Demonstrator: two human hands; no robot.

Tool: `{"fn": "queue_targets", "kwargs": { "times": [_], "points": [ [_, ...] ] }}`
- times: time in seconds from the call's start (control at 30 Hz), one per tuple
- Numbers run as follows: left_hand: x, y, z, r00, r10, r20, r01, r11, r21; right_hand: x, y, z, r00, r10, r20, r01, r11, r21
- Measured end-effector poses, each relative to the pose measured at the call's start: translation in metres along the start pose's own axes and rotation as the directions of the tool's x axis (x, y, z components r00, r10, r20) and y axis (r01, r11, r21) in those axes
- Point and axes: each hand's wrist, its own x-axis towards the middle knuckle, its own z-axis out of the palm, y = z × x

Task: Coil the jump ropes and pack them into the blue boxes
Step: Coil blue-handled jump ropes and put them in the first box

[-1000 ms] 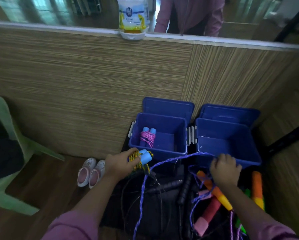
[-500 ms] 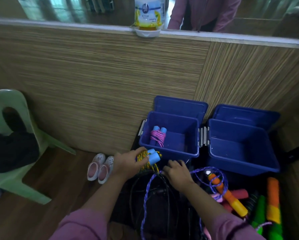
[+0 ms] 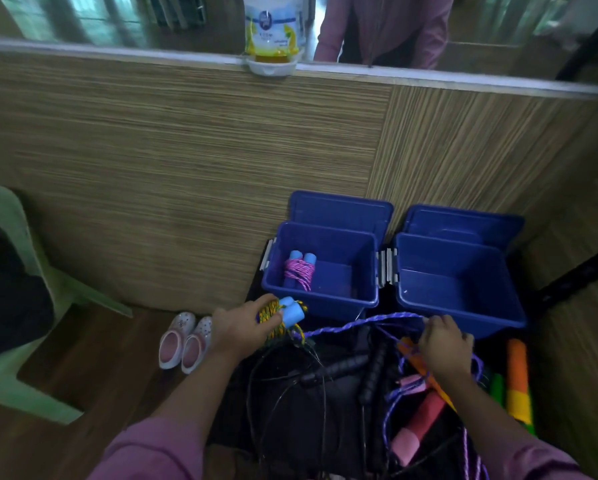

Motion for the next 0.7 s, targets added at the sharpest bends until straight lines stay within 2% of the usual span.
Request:
{"fn": "queue_targets", "kwargs": {
  "times": [0.07, 0.17, 0.23, 0.27, 0.3, 0.33, 0.37, 0.4, 0.43, 0.47, 0.5, 0.53, 0.6, 0.7],
  "points": [
    [0.000, 0.001, -0.001, 1.000, -0.004, -0.017, 0.004, 1.000, 0.001, -0.002, 0.015, -0.001, 0.993, 0.115, -0.034, -0.115, 0.993, -0.016],
    [-0.003, 0.005, -0.005, 1.000, 0.005, -0.013, -0.005, 1.000, 0.009, -0.008, 0.012, 0.002, 0.993, 0.082, -0.084, -0.089, 0.993, -0.076],
    [-0.004, 0.008, -0.007, 1.000, 0.008, -0.010, -0.008, 1.000, 0.013, -0.013, -0.010, -0.005, 0.990, -0.067, -0.121, 0.058, 0.995, -0.082],
    [-0.005, 0.009, -0.007, 1.000, 0.010, -0.005, -0.010, 1.000, 0.016, -0.018, -0.027, -0.006, 0.967, -0.221, -0.124, 0.216, 0.975, -0.053],
    [-0.006, 0.010, -0.008, 1.000, 0.012, 0.002, -0.012, 1.000, 0.016, -0.025, -0.048, -0.003, 0.927, -0.367, -0.072, 0.371, 0.927, 0.057],
    [-0.006, 0.010, -0.010, 1.000, 0.013, 0.006, -0.013, 1.000, 0.012, -0.035, -0.071, 0.000, 0.883, -0.466, 0.059, 0.444, 0.868, 0.222],
    [-0.007, 0.011, -0.011, 1.000, 0.010, 0.004, -0.010, 1.000, 0.008, -0.047, -0.094, 0.006, 0.822, -0.507, 0.258, 0.397, 0.836, 0.380],
    [-0.008, 0.012, -0.014, 1.000, 0.009, -0.004, -0.009, 1.000, 0.005, -0.059, -0.115, 0.007, 0.742, -0.499, 0.447, 0.268, 0.833, 0.484],
    [-0.008, 0.012, -0.016, 1.000, 0.008, -0.014, -0.008, 1.000, 0.009, -0.068, -0.131, 0.011, 0.683, -0.467, 0.562, 0.121, 0.831, 0.543],
    [-0.008, 0.012, -0.018, 0.999, 0.011, -0.033, -0.010, 1.000, 0.015, -0.073, -0.143, 0.012, 0.645, -0.446, 0.620, 0.006, 0.815, 0.580],
    [-0.007, 0.010, -0.021, 0.999, 0.010, -0.052, -0.009, 1.000, 0.016, -0.075, -0.150, 0.014, 0.640, -0.444, 0.627, -0.057, 0.786, 0.615],
    [-0.007, 0.008, -0.024, 0.998, 0.002, -0.066, -0.001, 1.000, 0.010, -0.072, -0.153, 0.011, 0.667, -0.448, 0.595, -0.058, 0.765, 0.641],
    [-0.007, 0.002, -0.031, 0.997, -0.026, -0.071, 0.025, 1.000, -0.018, -0.059, -0.151, 0.002, 0.775, -0.418, 0.474, -0.006, 0.745, 0.667],
    [-0.006, 0.001, -0.036, 0.998, -0.024, -0.059, 0.023, 1.000, -0.015, -0.027, -0.138, -0.012, 0.886, -0.332, 0.324, 0.057, 0.770, 0.635]
  ]
}}
